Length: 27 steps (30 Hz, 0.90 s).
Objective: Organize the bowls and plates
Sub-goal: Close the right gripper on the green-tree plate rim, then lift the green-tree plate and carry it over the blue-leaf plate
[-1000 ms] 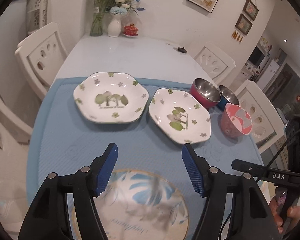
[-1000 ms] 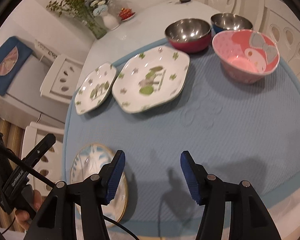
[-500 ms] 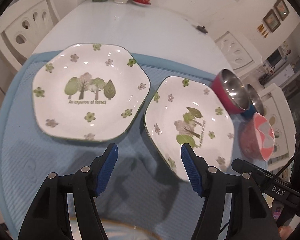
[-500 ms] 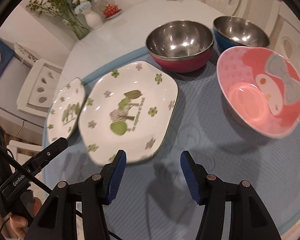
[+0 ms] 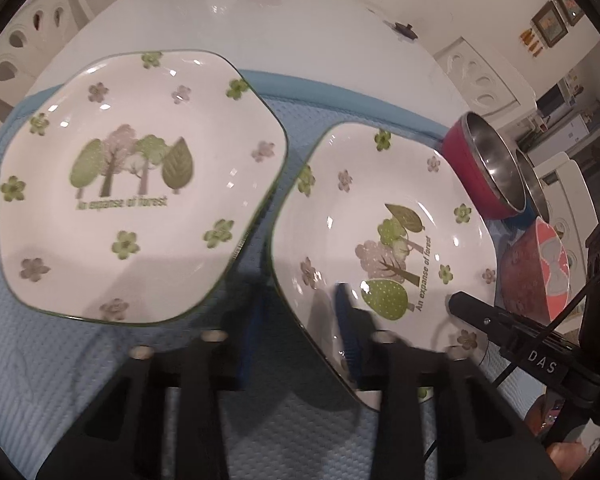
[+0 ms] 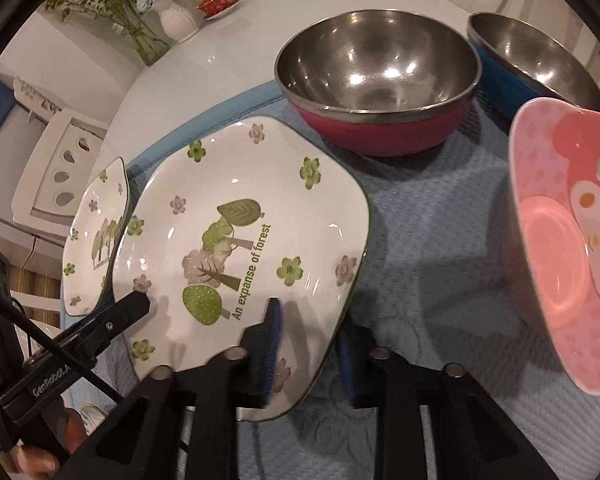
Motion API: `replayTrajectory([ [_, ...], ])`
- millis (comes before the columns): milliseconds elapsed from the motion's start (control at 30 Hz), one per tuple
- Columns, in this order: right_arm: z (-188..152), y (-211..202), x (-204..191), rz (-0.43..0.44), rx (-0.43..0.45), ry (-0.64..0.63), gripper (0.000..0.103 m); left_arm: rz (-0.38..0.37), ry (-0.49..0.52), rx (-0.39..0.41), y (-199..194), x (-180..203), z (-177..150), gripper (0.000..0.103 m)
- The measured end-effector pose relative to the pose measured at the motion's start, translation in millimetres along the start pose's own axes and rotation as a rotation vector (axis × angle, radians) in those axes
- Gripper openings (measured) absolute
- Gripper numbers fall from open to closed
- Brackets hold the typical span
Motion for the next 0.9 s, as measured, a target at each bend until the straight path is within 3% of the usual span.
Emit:
replayTrajectory([
  [233,0,-15,-14,-0.061,0.050,-0.141,0.021,0.023,0.048,0.083,-16,0,-1,0.016],
  [333,-1,-22,-20,-0.087,0.060,-0.190,0.021,0.026,0.070,0.081,-22,-2,-6,0.016],
  [733,-62,-31,-41,-0.002,-0.016,-0.183,0.021,0.045,0.091,0.003,-28,-23,-46,0.017],
  [900,-57,-24,-29,0.022,-0.029,-0.143,0.021,0.080,0.100,0.010,-21,-19,-35,0.020],
])
Point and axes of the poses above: each gripper's, at about its wrist camera, not at the fingertips, and y roughly the way its jaws point, x to its right, z to its top, the point moved 8 cm from there along y, roughly the way its jaws point, and after that the axes turned 15 degrees about -y, right-handed, at the moved point
